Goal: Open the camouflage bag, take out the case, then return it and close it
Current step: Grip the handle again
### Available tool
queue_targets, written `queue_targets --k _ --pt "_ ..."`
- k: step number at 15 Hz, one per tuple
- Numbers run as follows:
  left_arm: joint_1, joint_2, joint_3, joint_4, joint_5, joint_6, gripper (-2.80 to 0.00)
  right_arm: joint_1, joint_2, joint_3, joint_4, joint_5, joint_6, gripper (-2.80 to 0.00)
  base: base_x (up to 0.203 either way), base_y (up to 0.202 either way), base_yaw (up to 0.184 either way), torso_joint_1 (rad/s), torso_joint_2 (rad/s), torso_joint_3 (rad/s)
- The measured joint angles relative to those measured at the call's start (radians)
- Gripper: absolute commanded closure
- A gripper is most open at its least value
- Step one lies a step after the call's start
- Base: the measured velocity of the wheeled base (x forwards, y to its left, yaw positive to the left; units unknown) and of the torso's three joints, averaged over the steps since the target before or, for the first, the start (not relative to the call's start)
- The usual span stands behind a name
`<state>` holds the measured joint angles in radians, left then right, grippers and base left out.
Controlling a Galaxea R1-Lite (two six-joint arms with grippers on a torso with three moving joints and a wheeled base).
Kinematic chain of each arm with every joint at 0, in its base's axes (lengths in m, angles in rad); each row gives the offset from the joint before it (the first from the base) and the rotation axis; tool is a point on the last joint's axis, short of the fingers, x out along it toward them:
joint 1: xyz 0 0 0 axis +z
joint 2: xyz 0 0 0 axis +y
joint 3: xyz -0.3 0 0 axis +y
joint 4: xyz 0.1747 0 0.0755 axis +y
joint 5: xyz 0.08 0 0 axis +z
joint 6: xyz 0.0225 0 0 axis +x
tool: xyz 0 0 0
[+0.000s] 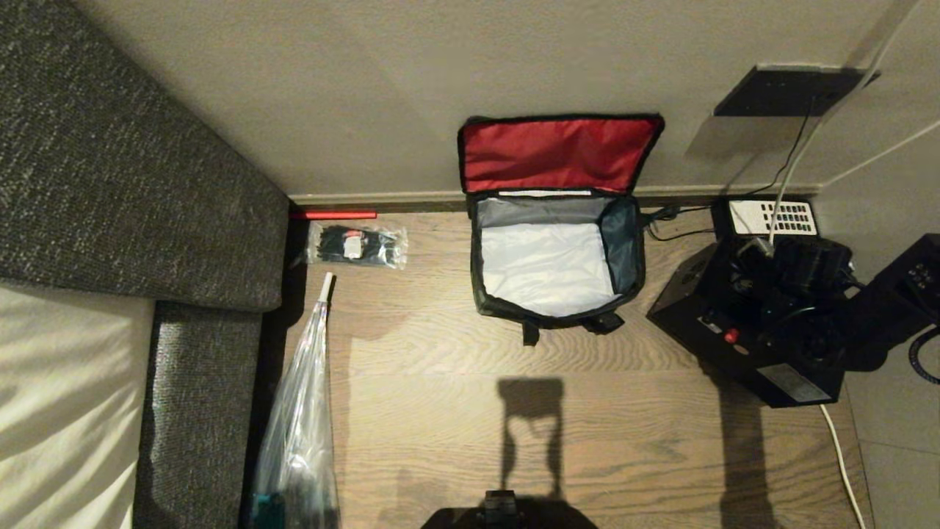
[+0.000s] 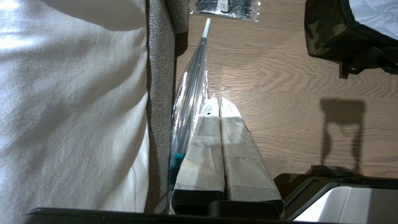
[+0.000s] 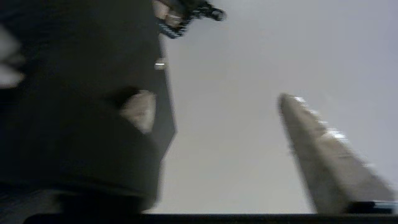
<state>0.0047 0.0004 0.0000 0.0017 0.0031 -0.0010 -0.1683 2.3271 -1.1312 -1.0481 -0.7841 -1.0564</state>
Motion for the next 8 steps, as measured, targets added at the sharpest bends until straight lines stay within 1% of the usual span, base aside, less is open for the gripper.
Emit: queue_targets --k 3,8 --pt "0.000 0.000 0.000 0.000 -0.001 0.000 0.00 0.001 -0.007 0.045 -0.001 0.034 0.007 0.00 0.000 0.000 0.000 0.000 0.00 0.000" --pt "0.000 0.000 -0.001 0.000 -0.001 0.000 0.00 0.022 -0.029 0.119 -0.016 0.033 0.014 0.00 0.000 0.000 0.000 0.000 0.00 0.000"
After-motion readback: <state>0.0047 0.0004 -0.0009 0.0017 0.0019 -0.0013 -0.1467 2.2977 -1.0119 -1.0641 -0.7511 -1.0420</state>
